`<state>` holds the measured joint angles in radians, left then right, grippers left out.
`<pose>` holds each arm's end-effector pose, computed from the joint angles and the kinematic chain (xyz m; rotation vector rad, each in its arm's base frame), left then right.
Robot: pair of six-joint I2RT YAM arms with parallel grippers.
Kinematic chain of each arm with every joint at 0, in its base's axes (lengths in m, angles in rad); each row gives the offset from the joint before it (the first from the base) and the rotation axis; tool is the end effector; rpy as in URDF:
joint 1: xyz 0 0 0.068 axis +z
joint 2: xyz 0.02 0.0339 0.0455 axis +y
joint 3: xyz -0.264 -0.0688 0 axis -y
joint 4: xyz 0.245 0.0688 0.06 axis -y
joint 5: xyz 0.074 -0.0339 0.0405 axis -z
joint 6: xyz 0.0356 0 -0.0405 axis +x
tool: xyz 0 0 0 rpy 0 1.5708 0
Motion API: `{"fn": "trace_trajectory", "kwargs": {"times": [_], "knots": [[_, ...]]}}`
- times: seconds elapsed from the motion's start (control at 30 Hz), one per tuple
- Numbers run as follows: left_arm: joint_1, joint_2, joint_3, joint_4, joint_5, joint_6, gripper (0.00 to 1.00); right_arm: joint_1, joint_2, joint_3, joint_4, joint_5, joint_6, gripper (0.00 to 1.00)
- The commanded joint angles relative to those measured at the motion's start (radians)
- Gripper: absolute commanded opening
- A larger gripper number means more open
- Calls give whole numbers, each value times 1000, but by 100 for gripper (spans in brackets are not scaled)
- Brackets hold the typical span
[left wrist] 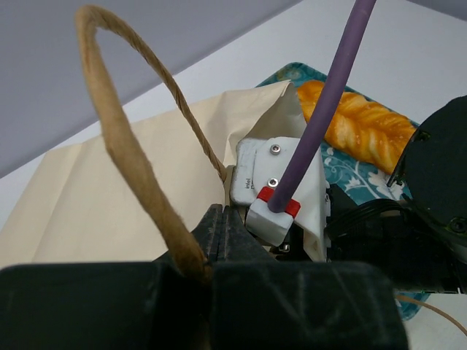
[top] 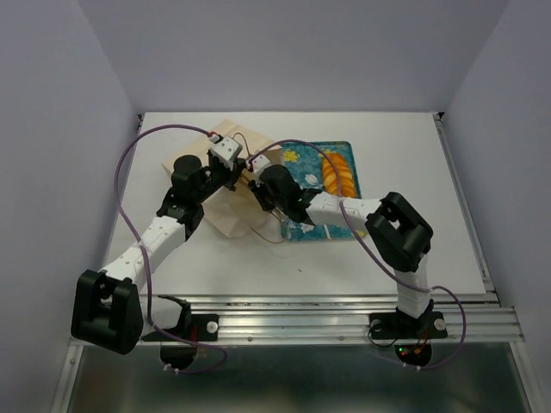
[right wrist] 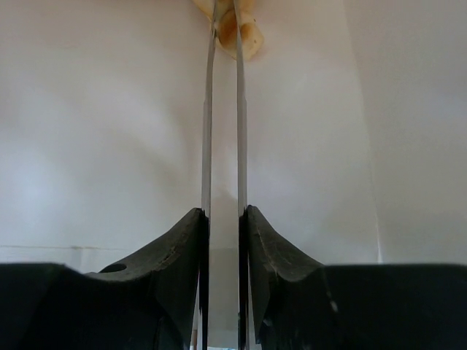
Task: Take the fake bread out of the paper bag
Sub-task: Take out the fake bread from the paper bag.
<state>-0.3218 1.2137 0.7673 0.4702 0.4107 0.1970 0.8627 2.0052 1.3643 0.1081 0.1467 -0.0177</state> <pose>0.2623 -0.1024 0.3117 0.7076 1.3946 -0.4156 0.3015 0.3441 0.1991 -0.8210 1.9515 0.3537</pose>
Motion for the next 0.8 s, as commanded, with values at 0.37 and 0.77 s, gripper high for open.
{"fn": "trace_trajectory", "kwargs": {"times": [0.37, 0.77], "knots": [[-56, -36, 32, 42, 135, -36, 0, 16, -324, -200, 44, -29, 120, 1], [-56, -13, 46, 41, 132, -28, 0, 16, -393, -165, -172, 64, 169, 1]]}}
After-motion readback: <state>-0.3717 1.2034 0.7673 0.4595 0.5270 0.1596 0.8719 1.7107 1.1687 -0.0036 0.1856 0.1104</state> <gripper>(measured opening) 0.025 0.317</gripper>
